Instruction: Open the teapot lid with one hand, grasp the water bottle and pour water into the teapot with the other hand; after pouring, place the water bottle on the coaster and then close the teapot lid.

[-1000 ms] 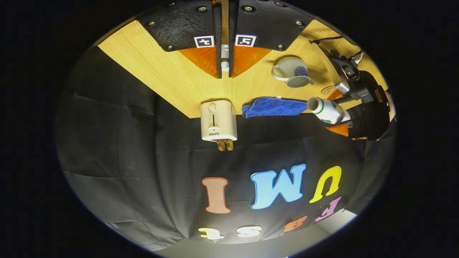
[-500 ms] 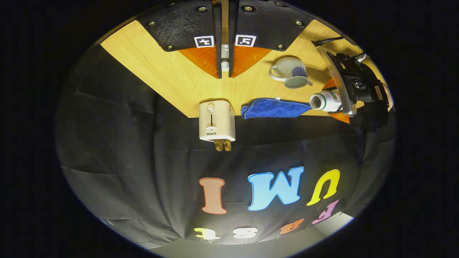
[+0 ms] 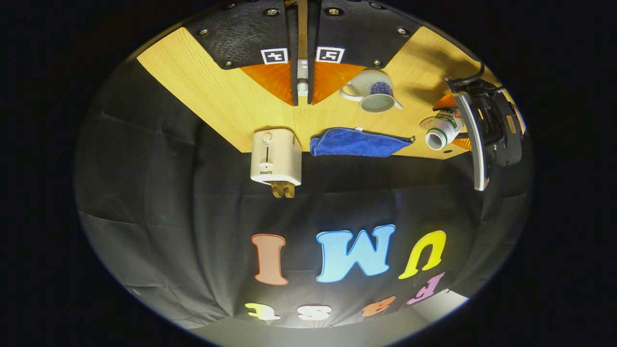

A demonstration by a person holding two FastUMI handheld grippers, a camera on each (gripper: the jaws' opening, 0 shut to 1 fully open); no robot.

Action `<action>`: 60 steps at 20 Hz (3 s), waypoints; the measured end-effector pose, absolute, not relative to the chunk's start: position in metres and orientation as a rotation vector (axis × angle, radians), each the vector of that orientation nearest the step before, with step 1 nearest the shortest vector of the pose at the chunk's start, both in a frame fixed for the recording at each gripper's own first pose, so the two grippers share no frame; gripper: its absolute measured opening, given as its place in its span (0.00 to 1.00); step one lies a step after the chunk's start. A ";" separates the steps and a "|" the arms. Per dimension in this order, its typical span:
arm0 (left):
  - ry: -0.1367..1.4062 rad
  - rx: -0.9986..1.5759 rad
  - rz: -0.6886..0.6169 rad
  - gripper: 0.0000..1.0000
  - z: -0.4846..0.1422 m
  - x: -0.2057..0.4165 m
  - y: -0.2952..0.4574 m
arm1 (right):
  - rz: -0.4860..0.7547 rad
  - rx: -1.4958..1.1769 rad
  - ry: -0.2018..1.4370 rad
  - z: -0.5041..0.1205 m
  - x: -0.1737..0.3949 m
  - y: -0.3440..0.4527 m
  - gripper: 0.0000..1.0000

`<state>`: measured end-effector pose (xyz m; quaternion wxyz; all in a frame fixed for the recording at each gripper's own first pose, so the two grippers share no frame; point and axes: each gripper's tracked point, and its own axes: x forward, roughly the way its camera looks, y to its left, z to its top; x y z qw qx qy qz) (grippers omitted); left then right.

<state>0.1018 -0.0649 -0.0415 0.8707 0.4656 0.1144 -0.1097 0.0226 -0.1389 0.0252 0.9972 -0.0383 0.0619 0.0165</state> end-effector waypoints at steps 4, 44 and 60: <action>0.250 0.858 -0.219 0.83 -0.038 0.088 -0.048 | 0.067 -0.072 0.122 0.031 0.026 -0.118 0.07; 0.073 0.252 -0.065 0.89 0.028 0.058 0.061 | 0.171 -0.088 0.170 0.009 0.089 -0.025 0.07; 0.062 0.240 -0.075 0.89 0.034 0.056 0.055 | 0.132 -0.098 0.162 0.004 0.087 -0.029 0.26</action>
